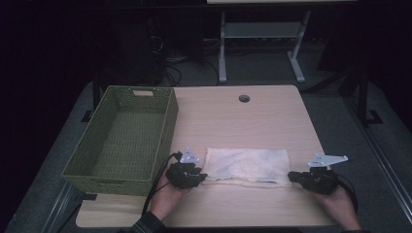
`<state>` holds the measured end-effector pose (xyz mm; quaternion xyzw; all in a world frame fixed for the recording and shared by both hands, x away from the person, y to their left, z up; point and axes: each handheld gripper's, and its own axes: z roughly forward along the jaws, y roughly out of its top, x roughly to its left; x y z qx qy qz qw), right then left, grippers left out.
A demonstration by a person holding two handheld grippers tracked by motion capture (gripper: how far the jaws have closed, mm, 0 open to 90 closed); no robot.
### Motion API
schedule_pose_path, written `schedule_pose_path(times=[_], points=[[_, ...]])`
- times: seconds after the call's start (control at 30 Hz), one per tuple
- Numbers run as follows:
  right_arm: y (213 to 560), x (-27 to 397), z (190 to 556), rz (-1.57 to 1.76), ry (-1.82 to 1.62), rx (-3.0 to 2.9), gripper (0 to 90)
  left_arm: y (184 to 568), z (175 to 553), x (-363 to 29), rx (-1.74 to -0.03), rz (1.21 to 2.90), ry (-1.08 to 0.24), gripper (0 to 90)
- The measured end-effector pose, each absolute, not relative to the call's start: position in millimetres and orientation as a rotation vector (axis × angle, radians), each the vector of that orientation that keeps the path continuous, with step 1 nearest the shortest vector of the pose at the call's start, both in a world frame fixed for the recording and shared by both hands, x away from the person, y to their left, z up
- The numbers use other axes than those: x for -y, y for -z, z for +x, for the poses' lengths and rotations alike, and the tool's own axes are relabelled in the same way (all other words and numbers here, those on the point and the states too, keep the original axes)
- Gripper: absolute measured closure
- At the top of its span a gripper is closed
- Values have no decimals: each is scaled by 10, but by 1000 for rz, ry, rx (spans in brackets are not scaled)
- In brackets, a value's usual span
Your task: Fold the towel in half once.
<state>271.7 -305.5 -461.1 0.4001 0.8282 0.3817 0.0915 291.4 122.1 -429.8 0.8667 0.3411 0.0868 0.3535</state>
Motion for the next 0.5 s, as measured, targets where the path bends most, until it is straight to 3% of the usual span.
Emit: schedule_pose_path(times=[0.5], points=[[4495,3061,3091,1231,-1139,-2387,742,4205,3444,-1007,-880,2211,-287,514]])
